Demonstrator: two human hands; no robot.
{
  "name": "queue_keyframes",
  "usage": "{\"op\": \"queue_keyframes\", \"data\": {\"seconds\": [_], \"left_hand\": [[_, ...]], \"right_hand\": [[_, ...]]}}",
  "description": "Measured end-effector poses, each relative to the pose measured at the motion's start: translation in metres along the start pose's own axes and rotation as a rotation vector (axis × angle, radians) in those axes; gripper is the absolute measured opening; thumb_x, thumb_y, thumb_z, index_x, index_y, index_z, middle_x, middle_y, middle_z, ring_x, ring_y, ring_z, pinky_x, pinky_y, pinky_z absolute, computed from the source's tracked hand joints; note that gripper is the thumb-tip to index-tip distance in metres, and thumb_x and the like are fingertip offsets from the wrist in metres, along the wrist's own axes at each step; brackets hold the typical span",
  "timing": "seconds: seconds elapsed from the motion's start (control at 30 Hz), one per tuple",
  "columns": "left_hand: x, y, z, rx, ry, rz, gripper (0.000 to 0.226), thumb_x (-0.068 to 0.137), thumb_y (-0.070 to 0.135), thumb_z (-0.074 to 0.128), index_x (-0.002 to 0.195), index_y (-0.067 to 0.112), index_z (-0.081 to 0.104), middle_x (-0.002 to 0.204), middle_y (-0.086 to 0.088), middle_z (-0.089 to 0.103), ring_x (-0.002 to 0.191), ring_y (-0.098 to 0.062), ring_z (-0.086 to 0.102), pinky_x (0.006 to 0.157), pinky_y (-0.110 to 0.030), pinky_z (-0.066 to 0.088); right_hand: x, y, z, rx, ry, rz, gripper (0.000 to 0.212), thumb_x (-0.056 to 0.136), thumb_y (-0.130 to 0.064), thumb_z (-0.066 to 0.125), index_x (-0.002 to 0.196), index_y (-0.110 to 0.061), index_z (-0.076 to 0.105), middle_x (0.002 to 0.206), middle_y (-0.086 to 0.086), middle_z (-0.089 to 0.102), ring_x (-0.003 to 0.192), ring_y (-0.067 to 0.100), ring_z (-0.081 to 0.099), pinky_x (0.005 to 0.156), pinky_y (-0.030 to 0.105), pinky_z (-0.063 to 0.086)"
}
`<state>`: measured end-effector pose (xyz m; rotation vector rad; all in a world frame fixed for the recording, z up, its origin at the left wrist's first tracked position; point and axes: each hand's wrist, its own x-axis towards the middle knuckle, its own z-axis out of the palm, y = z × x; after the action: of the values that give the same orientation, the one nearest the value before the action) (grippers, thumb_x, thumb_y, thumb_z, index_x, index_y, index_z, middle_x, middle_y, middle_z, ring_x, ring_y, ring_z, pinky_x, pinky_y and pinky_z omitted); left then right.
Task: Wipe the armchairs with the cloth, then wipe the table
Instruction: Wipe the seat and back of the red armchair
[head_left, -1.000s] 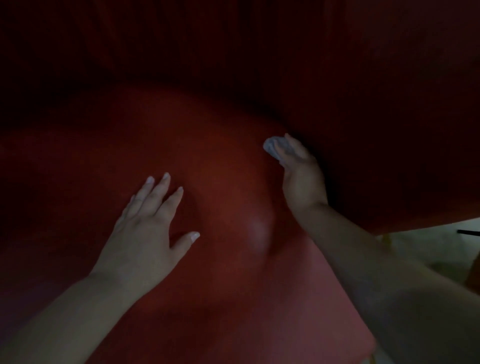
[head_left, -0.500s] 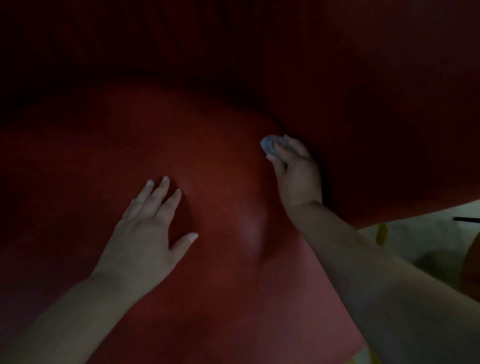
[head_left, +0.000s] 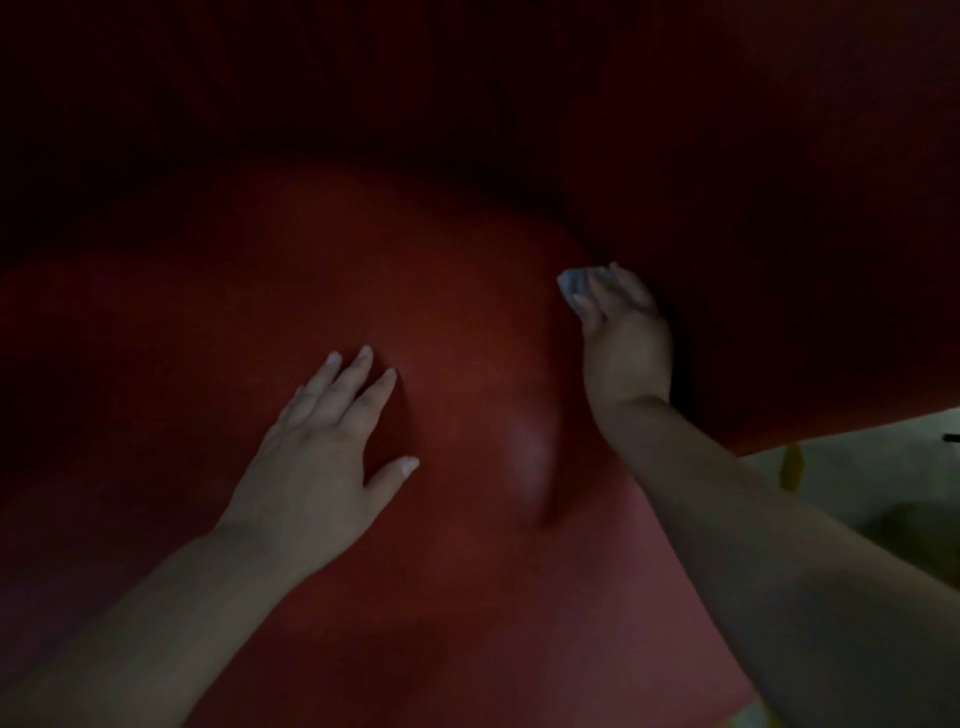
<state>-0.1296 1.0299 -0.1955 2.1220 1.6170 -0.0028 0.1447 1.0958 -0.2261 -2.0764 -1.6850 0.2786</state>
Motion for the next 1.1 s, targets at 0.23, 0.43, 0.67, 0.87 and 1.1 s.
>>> {"op": "queue_keyframes", "data": {"seconds": [0.23, 0.43, 0.67, 0.87, 1.1], "left_hand": [[0.001, -0.014, -0.014, -0.023, 0.041, -0.043, 0.081, 0.083, 0.067, 0.036, 0.152, 0.034, 0.008, 0.158, 0.014, -0.011, 0.142, -0.004, -0.019, 0.114, -0.031, -0.002], [0.006, -0.059, -0.035, -0.027, 0.098, -0.161, 0.080, 0.083, 0.065, 0.039, 0.151, 0.030, 0.017, 0.160, 0.010, -0.002, 0.143, -0.006, -0.011, 0.116, -0.033, 0.005], [0.004, -0.112, -0.058, -0.033, 0.133, -0.319, 0.084, 0.078, 0.072, 0.031, 0.151, 0.034, 0.015, 0.159, 0.013, -0.005, 0.144, -0.005, -0.010, 0.116, -0.038, 0.012], [-0.012, -0.141, -0.064, -0.093, 0.146, -0.400, 0.083, 0.079, 0.071, 0.034, 0.151, 0.036, 0.011, 0.158, 0.016, -0.009, 0.142, 0.000, -0.015, 0.116, -0.037, 0.010], [-0.028, -0.151, -0.053, -0.121, 0.180, -0.390, 0.082, 0.079, 0.072, 0.034, 0.149, 0.042, 0.007, 0.158, 0.018, -0.011, 0.143, -0.001, -0.015, 0.115, -0.038, 0.014]], "right_hand": [[-0.012, -0.024, -0.007, 0.062, 0.021, 0.127, 0.040, 0.095, -0.027, 0.055, 0.131, -0.010, 0.056, 0.146, 0.004, 0.042, 0.132, 0.009, 0.042, 0.104, 0.010, 0.027], [0.039, -0.071, 0.021, 0.347, -0.005, 0.122, 0.045, 0.095, -0.003, 0.053, 0.138, 0.004, 0.041, 0.119, -0.005, 0.052, 0.106, -0.022, 0.048, 0.091, -0.001, 0.033], [0.095, -0.119, 0.057, 0.264, -0.130, 0.066, 0.042, 0.097, -0.015, 0.053, 0.138, -0.006, 0.048, 0.145, 0.009, 0.040, 0.125, 0.009, 0.042, 0.090, -0.009, 0.016], [0.136, -0.169, 0.087, 0.080, -0.304, -0.130, 0.044, 0.100, -0.025, 0.048, 0.139, -0.005, 0.046, 0.148, 0.011, 0.039, 0.135, 0.019, 0.038, 0.106, 0.013, 0.019], [0.139, -0.216, 0.116, 0.071, -0.295, -0.212, 0.041, 0.097, -0.032, 0.053, 0.130, -0.010, 0.057, 0.139, 0.010, 0.051, 0.125, 0.021, 0.049, 0.103, 0.022, 0.034]]}}
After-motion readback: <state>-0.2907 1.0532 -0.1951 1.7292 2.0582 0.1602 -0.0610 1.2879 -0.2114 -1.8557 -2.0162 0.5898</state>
